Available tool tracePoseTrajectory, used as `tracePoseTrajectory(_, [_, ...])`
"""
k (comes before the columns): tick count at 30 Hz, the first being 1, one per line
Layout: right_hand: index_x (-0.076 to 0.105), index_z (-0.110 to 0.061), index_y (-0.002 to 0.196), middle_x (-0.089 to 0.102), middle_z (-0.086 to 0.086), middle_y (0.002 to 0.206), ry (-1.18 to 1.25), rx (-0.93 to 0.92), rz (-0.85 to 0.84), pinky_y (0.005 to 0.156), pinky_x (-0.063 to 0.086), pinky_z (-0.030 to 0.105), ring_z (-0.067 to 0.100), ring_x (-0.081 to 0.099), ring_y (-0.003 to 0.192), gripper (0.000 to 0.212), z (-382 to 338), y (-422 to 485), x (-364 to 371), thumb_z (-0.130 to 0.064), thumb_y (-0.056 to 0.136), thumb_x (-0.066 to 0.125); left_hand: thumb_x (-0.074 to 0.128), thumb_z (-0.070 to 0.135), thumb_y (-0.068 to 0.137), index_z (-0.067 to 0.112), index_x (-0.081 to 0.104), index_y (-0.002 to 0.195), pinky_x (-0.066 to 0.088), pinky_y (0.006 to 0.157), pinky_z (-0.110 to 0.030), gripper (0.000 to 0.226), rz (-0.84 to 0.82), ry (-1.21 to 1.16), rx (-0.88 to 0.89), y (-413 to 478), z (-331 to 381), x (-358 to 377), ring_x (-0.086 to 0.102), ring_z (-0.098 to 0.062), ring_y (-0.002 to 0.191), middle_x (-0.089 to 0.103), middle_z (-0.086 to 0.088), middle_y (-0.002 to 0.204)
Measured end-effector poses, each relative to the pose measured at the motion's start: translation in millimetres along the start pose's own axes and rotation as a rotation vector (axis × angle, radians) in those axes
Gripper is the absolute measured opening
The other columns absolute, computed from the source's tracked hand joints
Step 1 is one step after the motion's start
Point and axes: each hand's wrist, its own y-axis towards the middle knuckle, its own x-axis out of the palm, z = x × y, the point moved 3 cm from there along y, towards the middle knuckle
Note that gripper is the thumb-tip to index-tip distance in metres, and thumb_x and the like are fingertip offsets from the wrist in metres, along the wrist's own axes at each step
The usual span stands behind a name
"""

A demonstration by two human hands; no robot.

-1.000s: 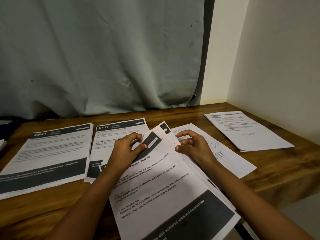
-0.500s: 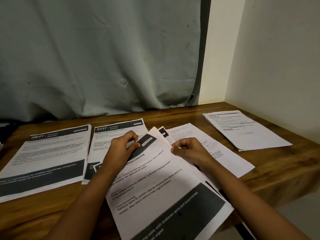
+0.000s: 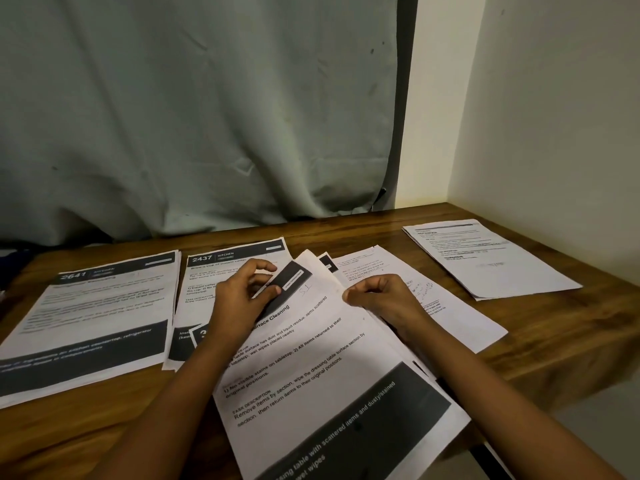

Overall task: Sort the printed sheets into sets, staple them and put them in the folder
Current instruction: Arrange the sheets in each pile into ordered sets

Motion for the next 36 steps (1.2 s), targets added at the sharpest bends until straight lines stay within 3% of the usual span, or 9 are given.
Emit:
tracePoseTrajectory(6, [0.072, 0.000, 0.089, 0.074, 0.015, 0.087, -0.020, 0.021, -0.019, 0.074, 0.053, 0.035, 0.034, 0.070, 0.082, 0.031, 2.7, 1.7, -1.0, -0.031, 0.085, 0.070, 0.074, 0.009, 0.080, 0.020, 0.071, 0.087, 0.058, 0.078, -0.032, 0.013, 0.006, -0.062, -0.043, -1.7, -0.6, -4.1, 0.070, -0.009, 0.082, 0.073, 0.005, 0.087])
tracePoseTrajectory(10, [0.074, -0.013, 0.083, 0.074, 0.004, 0.087, -0.053, -0.053, 0.003, 0.073, 0.053, 0.029, 0.021, 0.070, 0.083, 0.009, 0.7, 1.3, 0.1, -0.016, 0.088, 0.067, 0.076, 0.010, 0.078, 0.019, 0.072, 0.081, 0.056, 0.081, -0.031, 0.011, 0.001, -0.030, -0.025, -1.6, 0.4, -4.1, 0.068, -0.007, 0.086, 0.072, 0.009, 0.090])
tracePoseTrajectory(13, [0.075, -0.018, 0.086, 0.074, -0.002, 0.092, -0.104, -0.143, 0.031, 0.083, 0.052, 0.029, 0.015, 0.068, 0.090, 0.009, 0.3, 1.4, 1.0, -0.015, 0.088, 0.067, 0.077, 0.010, 0.077, 0.021, 0.072, 0.081, 0.055, 0.083, -0.029, 0.013, -0.018, -0.022, -0.018, -0.9, -0.5, -3.2, 0.067, -0.006, 0.088, 0.071, 0.011, 0.091])
tracePoseTrajectory(18, [0.071, -0.029, 0.104, 0.056, -0.009, 0.129, -0.366, -0.308, 0.089, 0.097, 0.037, 0.027, 0.007, 0.048, 0.118, 0.017, -7.4, -2.6, 4.7, -0.029, 0.087, 0.067, 0.077, 0.012, 0.078, 0.028, 0.073, 0.090, 0.054, 0.087, -0.031, 0.021, -0.047, 0.011, 0.018, -0.4, -4.9, -3.4, 0.066, -0.006, 0.091, 0.072, 0.010, 0.093])
tracePoseTrajectory(22, [0.065, -0.029, 0.118, 0.055, -0.010, 0.131, -0.433, -0.386, 0.004, 0.101, 0.036, 0.029, 0.006, 0.045, 0.121, 0.033, -7.8, -5.2, 9.2, -0.030, 0.085, 0.070, 0.077, 0.012, 0.078, 0.034, 0.073, 0.093, 0.052, 0.092, -0.026, 0.027, -0.070, 0.023, 0.054, -2.2, -1.3, -3.8, 0.065, 0.002, 0.092, 0.072, 0.015, 0.095])
tracePoseTrajectory(25, [0.066, -0.025, 0.119, 0.059, -0.007, 0.127, -0.427, -0.343, -0.021, 0.094, 0.040, 0.021, 0.007, 0.050, 0.118, 0.030, -3.0, -3.8, 10.9, -0.031, 0.090, 0.064, 0.078, 0.018, 0.077, 0.031, 0.075, 0.092, 0.052, 0.092, -0.029, 0.020, -0.130, 0.013, 0.049, -3.2, 1.6, -2.3, 0.066, 0.001, 0.092, 0.074, 0.013, 0.093])
tracePoseTrajectory(29, [0.065, -0.020, 0.119, 0.064, -0.005, 0.122, -0.414, -0.280, -0.065, 0.082, 0.043, 0.011, 0.010, 0.057, 0.112, 0.026, 1.7, -0.7, 13.5, -0.028, 0.097, 0.053, 0.070, 0.031, 0.083, 0.019, 0.077, 0.082, 0.056, 0.086, -0.041, 0.013, -0.160, -0.072, 0.003, -6.1, 4.5, -0.6, 0.070, -0.014, 0.084, 0.075, 0.006, 0.083])
tracePoseTrajectory(32, [0.062, -0.017, 0.124, 0.061, -0.001, 0.128, -0.504, -0.262, -0.040, 0.095, 0.043, 0.021, 0.014, 0.054, 0.118, 0.030, 1.9, 2.0, 12.4, -0.024, 0.096, 0.055, 0.063, 0.040, 0.086, 0.010, 0.075, 0.081, 0.055, 0.086, -0.043, 0.033, -0.151, -0.079, 0.010, -6.6, 2.3, -1.2, 0.071, -0.016, 0.082, 0.075, -0.001, 0.080])
tracePoseTrajectory(36, [0.060, -0.015, 0.128, 0.058, 0.002, 0.132, -0.786, -0.336, -0.031, 0.099, 0.036, 0.028, 0.019, 0.045, 0.124, 0.042, 3.2, 5.9, 13.3, -0.031, 0.089, 0.064, 0.069, 0.026, 0.087, 0.012, 0.069, 0.080, 0.054, 0.083, -0.045, 0.015, -0.164, -0.034, 0.039, -2.7, -2.5, -0.1, 0.068, -0.023, 0.082, 0.072, -0.004, 0.080])
